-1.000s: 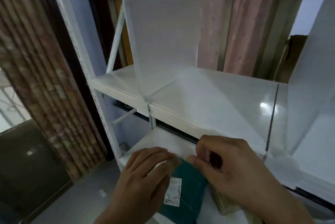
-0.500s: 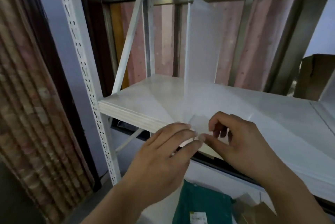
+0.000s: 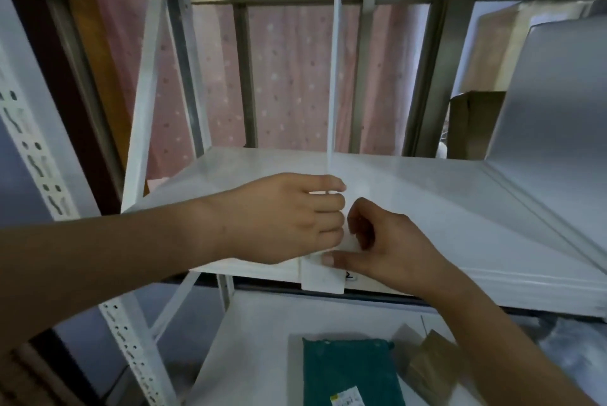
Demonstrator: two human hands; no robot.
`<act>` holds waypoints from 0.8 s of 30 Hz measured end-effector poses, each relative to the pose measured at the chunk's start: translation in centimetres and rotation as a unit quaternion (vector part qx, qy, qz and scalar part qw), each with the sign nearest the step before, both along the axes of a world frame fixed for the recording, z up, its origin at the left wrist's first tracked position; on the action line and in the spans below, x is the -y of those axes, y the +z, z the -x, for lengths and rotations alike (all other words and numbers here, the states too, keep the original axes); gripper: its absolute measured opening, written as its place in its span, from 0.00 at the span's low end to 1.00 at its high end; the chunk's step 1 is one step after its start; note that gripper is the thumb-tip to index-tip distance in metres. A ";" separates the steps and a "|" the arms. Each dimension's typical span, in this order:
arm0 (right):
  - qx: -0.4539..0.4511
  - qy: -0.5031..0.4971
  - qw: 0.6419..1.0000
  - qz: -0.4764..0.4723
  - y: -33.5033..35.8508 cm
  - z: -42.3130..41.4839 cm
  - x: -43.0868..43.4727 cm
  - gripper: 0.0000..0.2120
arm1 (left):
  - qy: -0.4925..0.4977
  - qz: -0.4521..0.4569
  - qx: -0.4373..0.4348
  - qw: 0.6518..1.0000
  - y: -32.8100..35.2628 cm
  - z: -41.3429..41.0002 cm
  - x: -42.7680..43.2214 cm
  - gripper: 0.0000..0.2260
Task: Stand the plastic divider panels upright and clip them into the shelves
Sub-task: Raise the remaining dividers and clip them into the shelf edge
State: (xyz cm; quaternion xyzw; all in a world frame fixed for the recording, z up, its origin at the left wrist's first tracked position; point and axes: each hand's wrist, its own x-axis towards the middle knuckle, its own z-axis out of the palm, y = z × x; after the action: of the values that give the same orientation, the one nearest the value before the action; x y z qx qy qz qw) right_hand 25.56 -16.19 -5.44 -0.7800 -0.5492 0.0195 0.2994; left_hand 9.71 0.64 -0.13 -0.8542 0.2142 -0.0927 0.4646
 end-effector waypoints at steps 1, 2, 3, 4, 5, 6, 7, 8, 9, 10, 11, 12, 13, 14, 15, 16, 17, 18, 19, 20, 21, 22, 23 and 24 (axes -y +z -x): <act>0.005 -0.003 1.000 0.003 -0.1 0.0 -0.1 0.27 | -0.020 -0.005 0.000 1.000 0.1 -0.2 -0.7 0.18; 0.010 -0.004 1.000 0.006 -0.2 0.0 -0.2 0.27 | -0.041 -0.010 0.003 0.999 0.1 -0.4 -1.1 0.17; 0.014 -0.004 1.000 0.011 -0.4 0.1 -0.3 0.28 | -0.066 -0.013 0.005 0.998 0.1 -0.7 -1.4 0.15; 0.019 -0.002 1.000 0.017 -0.4 0.2 -0.5 0.30 | -0.092 -0.020 0.007 0.996 0.1 -0.9 -1.6 0.13; 0.028 0.000 0.999 0.022 -0.5 0.3 -0.6 0.32 | -0.118 -0.029 0.010 0.993 0.2 -1.2 -1.7 0.12; 0.039 0.000 0.999 0.025 -0.5 0.4 -0.8 0.34 | -0.140 -0.040 0.013 0.989 0.3 -1.5 -1.8 0.12; 0.050 -0.002 0.998 0.030 -0.4 0.6 -0.9 0.34 | -0.160 -0.052 0.015 0.986 0.6 -1.9 -2.0 0.11; 0.061 -0.002 0.998 0.032 -0.3 0.8 -1.0 0.33 | -0.178 -0.068 0.019 0.982 0.8 -2.3 -2.1 0.10; 0.071 -0.002 0.997 0.033 -0.3 1.0 -1.1 0.30 | -0.197 -0.085 0.024 0.976 0.9 -2.7 -2.3 0.10; 0.081 0.000 0.996 0.031 -0.3 1.2 -1.1 0.27 | -0.216 -0.100 0.028 0.971 1.1 -2.9 -2.5 0.09; 0.090 0.001 0.995 0.031 -0.3 1.4 -1.1 0.25 | -0.233 -0.112 0.028 0.966 1.2 -3.2 -2.6 0.09; 0.095 0.000 0.995 0.031 -0.2 1.6 -1.1 0.23 | -0.247 -0.123 0.027 0.961 1.2 -3.4 -2.7 0.09; 0.093 0.000 0.995 0.032 -0.2 1.7 -1.2 0.22 | -0.259 -0.130 0.025 0.957 1.2 -3.6 -2.8 0.09; 0.085 0.000 0.996 0.030 -0.2 1.7 -1.3 0.21 | -0.266 -0.133 0.023 0.955 1.1 -3.8 -2.9 0.09; 0.074 0.002 0.997 0.030 -0.2 1.7 -1.4 0.20 | -0.269 -0.131 0.019 0.954 1.0 -4.0 -2.9 0.10; 0.060 0.004 0.998 0.031 -0.1 1.6 -1.5 0.20 | -0.270 -0.129 0.015 0.954 1.0 -4.1 -3.0 0.10; 0.044 0.006 0.998 0.033 0.0 1.4 -1.6 0.22 | -0.270 -0.128 0.012 0.954 0.9 -4.2 -3.0 0.11; 0.029 0.007 0.999 0.036 0.1 1.3 -1.6 0.23 | -0.273 -0.129 0.008 0.953 1.0 -4.3 -3.0 0.12; 0.018 0.009 0.999 0.039 0.2 1.3 -1.7 0.22 | -0.278 -0.128 0.004 0.952 1.1 -4.4 -2.9 0.12; 0.013 0.012 0.999 0.039 0.2 1.4 -1.8 0.20 | -0.284 -0.124 -0.001 0.951 1.2 -4.4 -2.8 0.12; 0.012 0.014 0.999 0.037 0.2 1.3 -1.8 0.19 | -0.290 -0.120 -0.004 0.950 1.4 -4.5 -2.7 0.11; 0.012 0.013 0.999 0.033 0.1 1.3 -1.8 0.19 | -0.296 -0.120 -0.006 0.948 1.6 -4.6 -2.5 0.10; 0.012 0.011 0.999 0.028 0.1 1.2 -1.8 0.20 | -0.300 -0.124 -0.007 0.946 1.8 -4.7 -2.3 0.10; 0.010 0.007 1.000 0.022 0.1 1.1 -1.8 0.21 | -0.300 -0.129 -0.009 0.945 2.0 -4.7 -2.2 0.09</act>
State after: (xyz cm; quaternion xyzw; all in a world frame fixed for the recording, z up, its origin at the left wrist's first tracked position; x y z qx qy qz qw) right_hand 24.48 -14.37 -5.36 -0.7826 -0.5574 0.0256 0.2761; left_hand 14.45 2.83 1.87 -0.6839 0.4746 -0.1916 0.5200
